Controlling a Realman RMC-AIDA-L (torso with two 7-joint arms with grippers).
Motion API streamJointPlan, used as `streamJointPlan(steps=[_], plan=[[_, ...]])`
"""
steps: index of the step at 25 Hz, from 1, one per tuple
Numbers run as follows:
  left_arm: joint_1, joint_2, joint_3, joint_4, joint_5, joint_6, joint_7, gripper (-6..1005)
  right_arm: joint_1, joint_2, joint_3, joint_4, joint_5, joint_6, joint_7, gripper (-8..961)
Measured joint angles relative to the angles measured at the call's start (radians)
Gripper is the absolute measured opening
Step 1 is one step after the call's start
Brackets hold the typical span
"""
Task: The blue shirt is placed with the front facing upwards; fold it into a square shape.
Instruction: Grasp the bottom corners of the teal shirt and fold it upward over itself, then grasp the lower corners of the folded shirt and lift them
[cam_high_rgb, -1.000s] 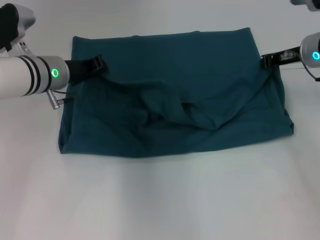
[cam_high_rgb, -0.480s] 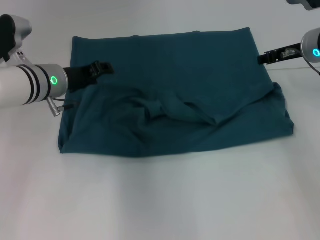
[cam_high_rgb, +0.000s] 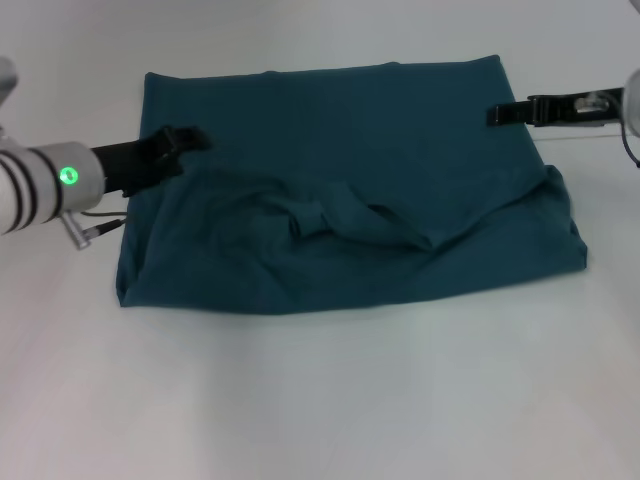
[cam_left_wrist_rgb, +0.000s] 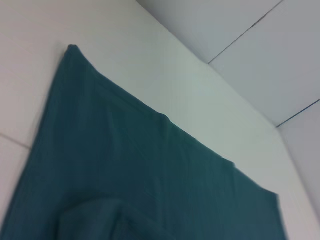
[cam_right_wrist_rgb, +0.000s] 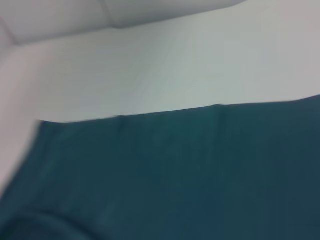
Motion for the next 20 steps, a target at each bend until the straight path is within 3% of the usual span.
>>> streamJointPlan(steps=[3,4,11,15,20], plan=[[0.04,-0.001,0.001,0.041,-0.036,0.07,0.002,591,-0.094,0.001,0.007,-0.074,0.176,-0.159,-0.047,812],[0.089,-0.001,0.002,0.084,-0.066,0.154,0.003,591,-0.134,0.004,0.015,-0.091,0.248,-0.235,-0.072,824],[0.203,0.002,0.0,0.16,-0.11,0.339,0.006,589,-0.345,0.019,0.105,-0.094,0.589,-0.661,-0.26,842],[0.244,0.024,-0.001,0.154,-0.109,0.383,0.007,587,-0.421,0.027,0.151,-0.077,0.633,-0.768,-0.309,836],[0.276,0.027,0.001,0.15,-0.096,0.368,0.088,588,-0.456,0.019,0.177,-0.005,0.628,-0.821,-0.384,832]])
